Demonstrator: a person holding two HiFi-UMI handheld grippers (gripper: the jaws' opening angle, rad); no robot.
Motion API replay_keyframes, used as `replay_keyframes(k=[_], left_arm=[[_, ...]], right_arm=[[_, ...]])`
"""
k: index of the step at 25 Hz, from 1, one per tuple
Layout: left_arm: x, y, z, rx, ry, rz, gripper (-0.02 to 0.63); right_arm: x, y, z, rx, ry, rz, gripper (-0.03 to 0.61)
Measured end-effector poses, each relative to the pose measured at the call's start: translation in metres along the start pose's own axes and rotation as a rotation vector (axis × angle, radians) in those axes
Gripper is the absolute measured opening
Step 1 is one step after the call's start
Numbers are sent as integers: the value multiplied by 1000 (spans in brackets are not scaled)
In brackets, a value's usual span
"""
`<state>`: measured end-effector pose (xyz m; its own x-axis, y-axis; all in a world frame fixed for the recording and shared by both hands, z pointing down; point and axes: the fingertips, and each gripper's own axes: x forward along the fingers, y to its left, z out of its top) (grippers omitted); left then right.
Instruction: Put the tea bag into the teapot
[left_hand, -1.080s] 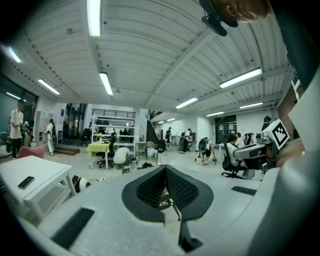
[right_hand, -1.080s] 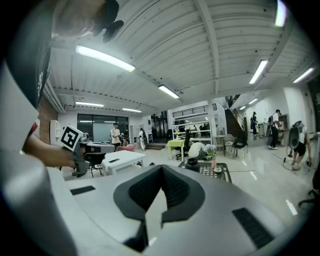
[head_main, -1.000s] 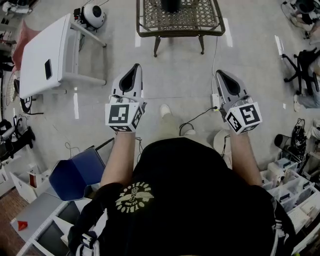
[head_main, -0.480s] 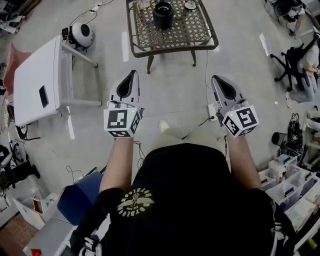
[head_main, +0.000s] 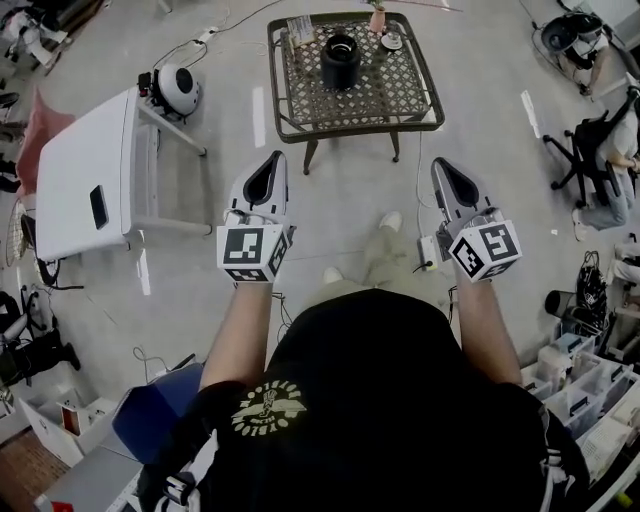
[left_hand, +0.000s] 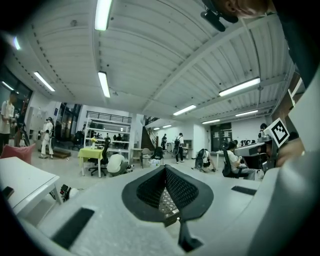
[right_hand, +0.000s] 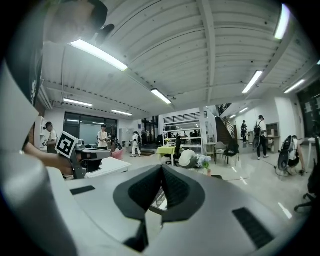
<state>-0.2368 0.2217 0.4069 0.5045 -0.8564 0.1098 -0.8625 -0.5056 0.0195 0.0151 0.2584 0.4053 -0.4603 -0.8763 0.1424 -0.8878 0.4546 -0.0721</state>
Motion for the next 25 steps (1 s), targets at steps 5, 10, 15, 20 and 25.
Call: replay_keyframes(k=[5, 10, 15, 20, 25], left_arm=[[19, 9, 6, -50, -43, 9, -5], [47, 7, 13, -7, -27, 3, -5], [79, 9, 18, 3, -21, 9, -5], [111, 5, 22, 2, -18, 8, -5], [139, 7, 6, -15, 18, 5, -5]], right_arm=[[20, -7, 0, -4, -13, 36, 9], [34, -31, -2, 15, -24, 36, 9], [53, -61, -1, 34, -21, 33, 9], [67, -90, 3, 36, -15, 30, 9], [82, -110, -6, 47, 11, 29, 9]])
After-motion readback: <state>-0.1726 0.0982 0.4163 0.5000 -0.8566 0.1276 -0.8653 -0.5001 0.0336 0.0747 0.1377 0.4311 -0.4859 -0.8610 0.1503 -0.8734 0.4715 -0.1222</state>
